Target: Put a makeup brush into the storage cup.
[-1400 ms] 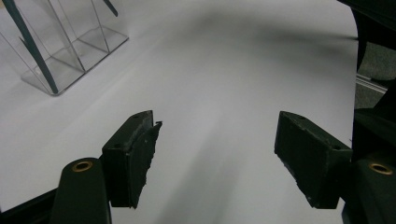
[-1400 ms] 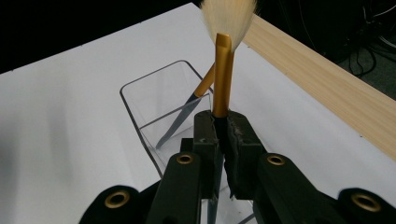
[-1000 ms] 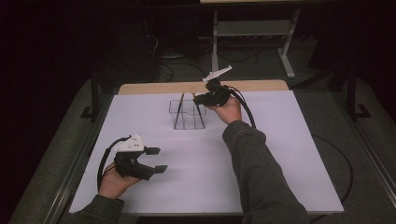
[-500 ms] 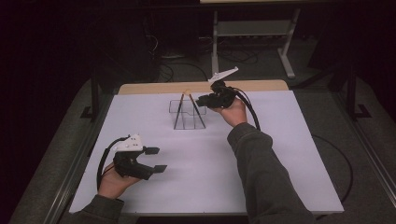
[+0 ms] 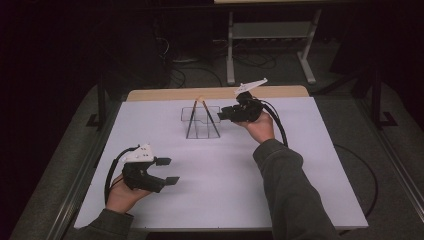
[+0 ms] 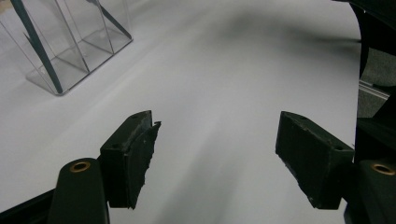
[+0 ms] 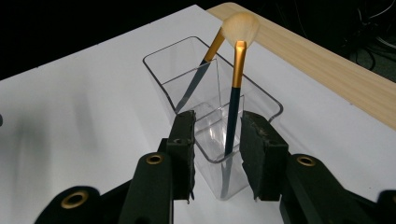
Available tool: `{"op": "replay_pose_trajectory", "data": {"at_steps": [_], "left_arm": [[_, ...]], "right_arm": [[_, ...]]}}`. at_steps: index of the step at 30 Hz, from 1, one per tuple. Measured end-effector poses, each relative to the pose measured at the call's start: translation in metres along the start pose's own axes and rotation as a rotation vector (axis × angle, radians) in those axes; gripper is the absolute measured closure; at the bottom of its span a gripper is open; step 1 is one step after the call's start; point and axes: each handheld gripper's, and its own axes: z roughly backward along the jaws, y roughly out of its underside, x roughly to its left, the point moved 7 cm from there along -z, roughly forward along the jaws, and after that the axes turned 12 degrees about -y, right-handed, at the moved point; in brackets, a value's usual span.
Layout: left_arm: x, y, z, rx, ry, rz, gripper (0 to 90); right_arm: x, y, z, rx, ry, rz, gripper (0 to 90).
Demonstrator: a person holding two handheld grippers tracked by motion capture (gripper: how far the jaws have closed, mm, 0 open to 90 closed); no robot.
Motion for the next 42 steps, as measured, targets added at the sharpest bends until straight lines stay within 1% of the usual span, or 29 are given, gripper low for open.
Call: {"op": "replay_pose_trajectory", "data": {"at_steps": [1, 3, 11, 12, 13, 18, 22, 25, 30, 31, 34, 36, 42], "left_arm": [[0.0, -0.001, 0.0, -0.007, 0.002, 0.002, 27.5], [0.001, -0.001, -0.001, -0.008, -0.001, 0.001, 27.5], [0.002, -0.002, 0.001, -0.021, -0.008, 0.022, 27.4], [0.002, -0.002, 0.0, -0.02, -0.008, 0.02, 27.4], [0.002, -0.002, 0.0, -0.02, -0.008, 0.013, 27.4], [0.002, -0.003, -0.001, -0.019, -0.006, 0.02, 26.8], [0.003, -0.003, -0.002, -0.018, -0.004, 0.022, 26.4], [0.004, -0.002, -0.002, -0.019, -0.008, 0.028, 26.3], [0.004, -0.002, -0.002, -0.02, -0.013, 0.033, 26.3], [0.005, -0.002, -0.002, -0.023, -0.017, 0.026, 26.3], [0.006, -0.002, -0.001, -0.025, -0.02, 0.039, 26.3], [0.007, -0.002, -0.001, -0.024, -0.024, 0.041, 26.3], [0.008, -0.001, -0.001, -0.025, -0.032, 0.038, 26.2]], "right_arm": [[0.0, 0.001, 0.001, 0.001, 0.004, -0.005, 63.7], [0.001, 0.002, 0.005, -0.008, 0.014, 0.002, 63.5], [0.003, 0.008, 0.016, -0.026, 0.02, -0.004, 60.5], [0.003, 0.009, 0.017, -0.029, 0.02, -0.011, 60.4], [0.003, 0.01, 0.019, -0.032, 0.025, -0.004, 60.4], [0.004, 0.015, 0.024, -0.04, 0.026, -0.004, 59.9], [0.006, 0.021, 0.03, -0.042, 0.018, -0.02, 57.9], [0.008, 0.021, 0.033, -0.056, 0.022, -0.015, 57.3], [0.01, 0.024, 0.037, -0.06, 0.025, -0.017, 56.3], [0.01, 0.025, 0.038, -0.06, 0.025, -0.015, 56.2], [0.012, 0.026, 0.041, -0.064, 0.026, -0.013, 55.5], [0.013, 0.028, 0.043, -0.063, 0.027, -0.013, 54.7], [0.014, 0.032, 0.047, -0.065, 0.034, -0.014, 52.5]]}}
